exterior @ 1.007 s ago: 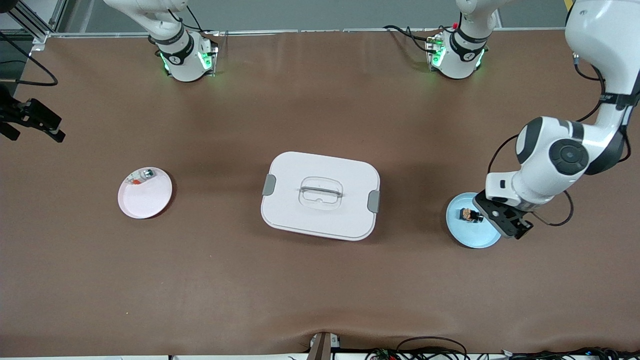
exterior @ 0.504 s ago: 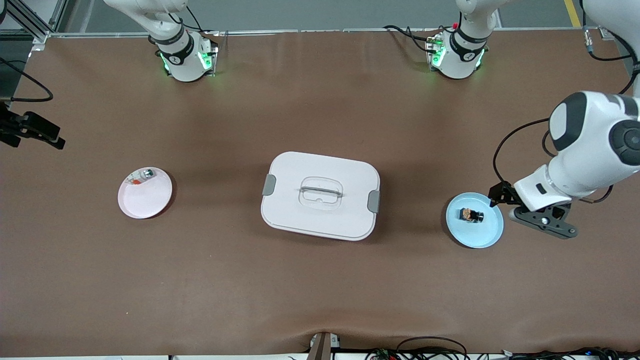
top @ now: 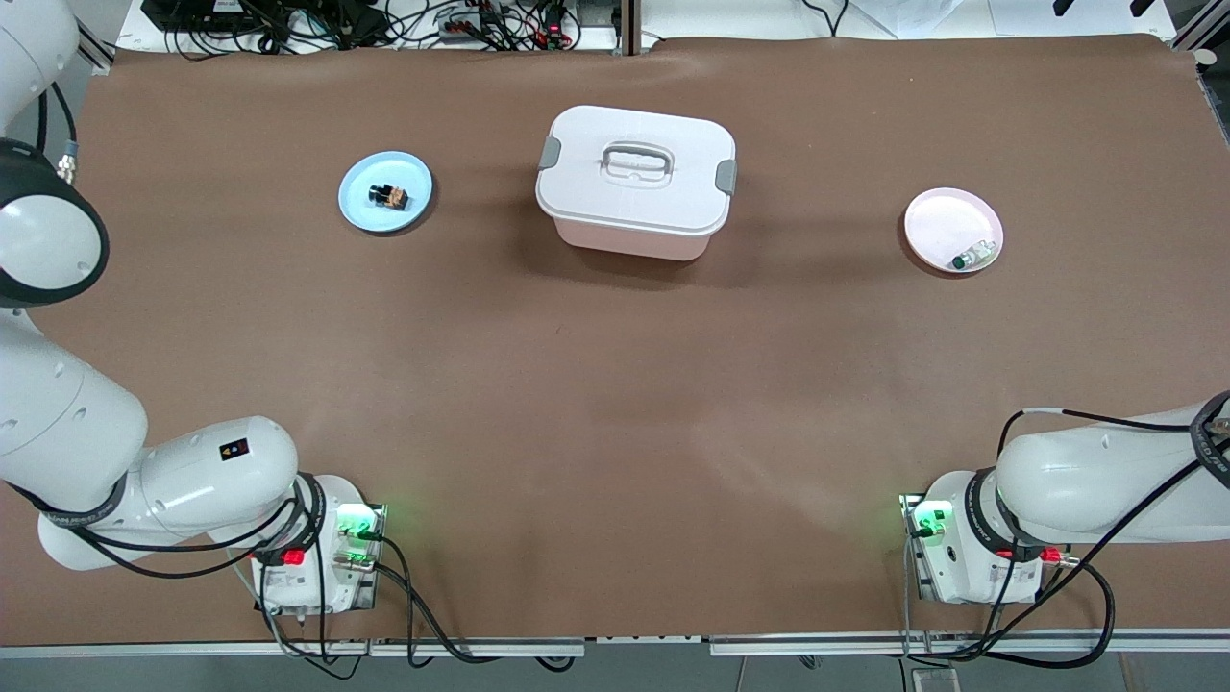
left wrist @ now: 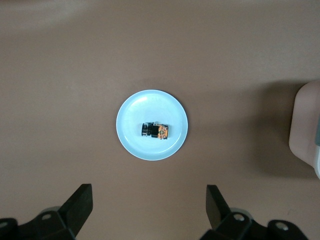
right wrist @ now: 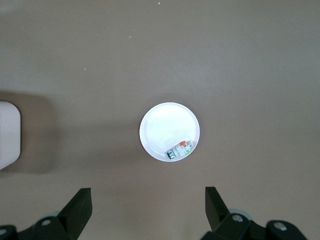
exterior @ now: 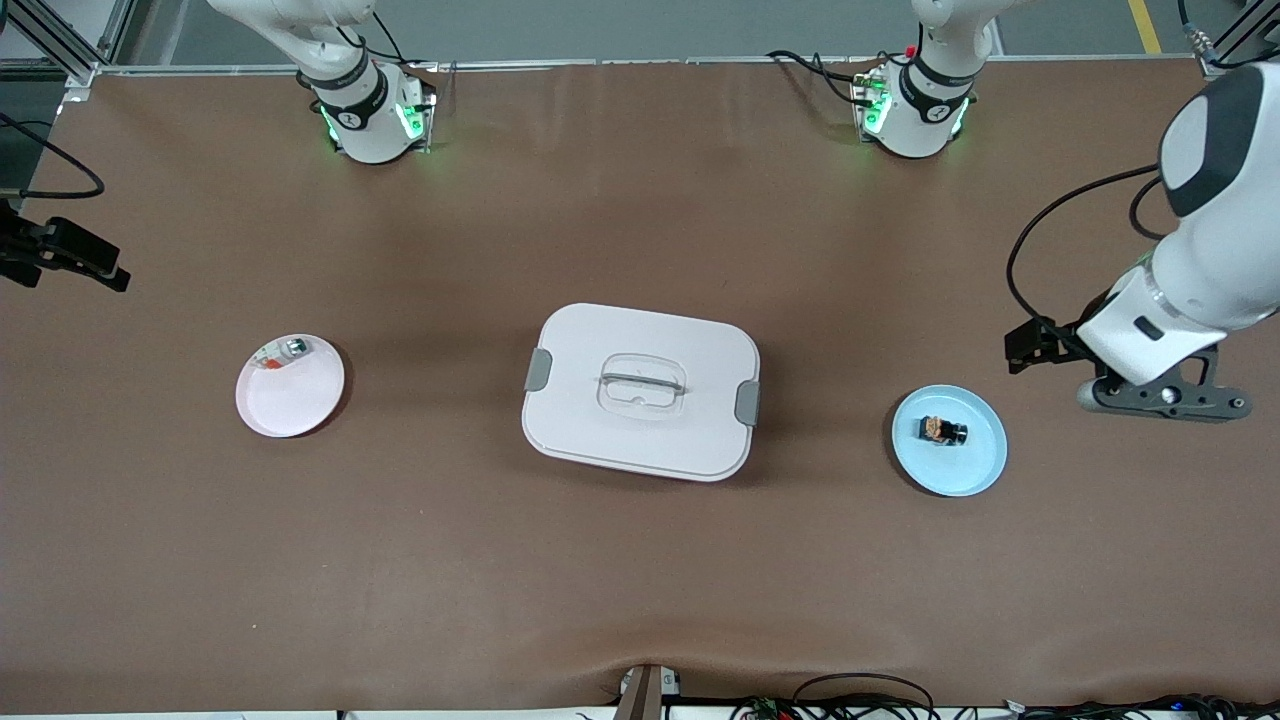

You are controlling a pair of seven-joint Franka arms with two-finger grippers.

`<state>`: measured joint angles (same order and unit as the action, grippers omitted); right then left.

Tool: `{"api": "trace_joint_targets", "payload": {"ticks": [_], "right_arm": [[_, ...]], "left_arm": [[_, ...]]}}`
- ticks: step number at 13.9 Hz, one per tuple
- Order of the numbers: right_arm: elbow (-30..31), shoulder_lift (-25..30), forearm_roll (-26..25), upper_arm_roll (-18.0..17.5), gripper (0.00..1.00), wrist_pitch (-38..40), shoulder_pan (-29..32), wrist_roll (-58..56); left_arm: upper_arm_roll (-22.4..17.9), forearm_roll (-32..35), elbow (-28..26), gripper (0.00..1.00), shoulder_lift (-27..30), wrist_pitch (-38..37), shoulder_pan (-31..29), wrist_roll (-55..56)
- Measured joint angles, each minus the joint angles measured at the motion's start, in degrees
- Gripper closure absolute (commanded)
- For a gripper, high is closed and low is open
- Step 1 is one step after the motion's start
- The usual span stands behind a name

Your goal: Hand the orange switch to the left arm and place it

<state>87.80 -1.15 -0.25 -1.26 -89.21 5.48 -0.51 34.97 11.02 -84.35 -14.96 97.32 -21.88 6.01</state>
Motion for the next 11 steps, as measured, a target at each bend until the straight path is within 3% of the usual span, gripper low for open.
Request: {"api": "trace_joint_targets", "payload": {"ticks": [2, 6, 11], "right_arm": [[0.0, -0.3, 0.0, -0.1, 0.00, 0.0, 0.0, 0.0], [0.0, -0.9, 0.0, -0.3, 0.00, -0.1, 0.0, 0.0], [0.0, -1.2, 0.8, -0.1, 0.00, -1.6, 0.2, 0.0]], "left_arm": [[-1.8, 0.0, 0.8, 0.00, 1.1, -1.1, 2.3, 0.3], [-9.6, -1.3, 1.1, 0.00, 3.7, -2.6, 9.0, 0.4], [-24.2, -7.4, 1.3, 0.00, 8.6, -5.3, 19.8, 0.0]]}}
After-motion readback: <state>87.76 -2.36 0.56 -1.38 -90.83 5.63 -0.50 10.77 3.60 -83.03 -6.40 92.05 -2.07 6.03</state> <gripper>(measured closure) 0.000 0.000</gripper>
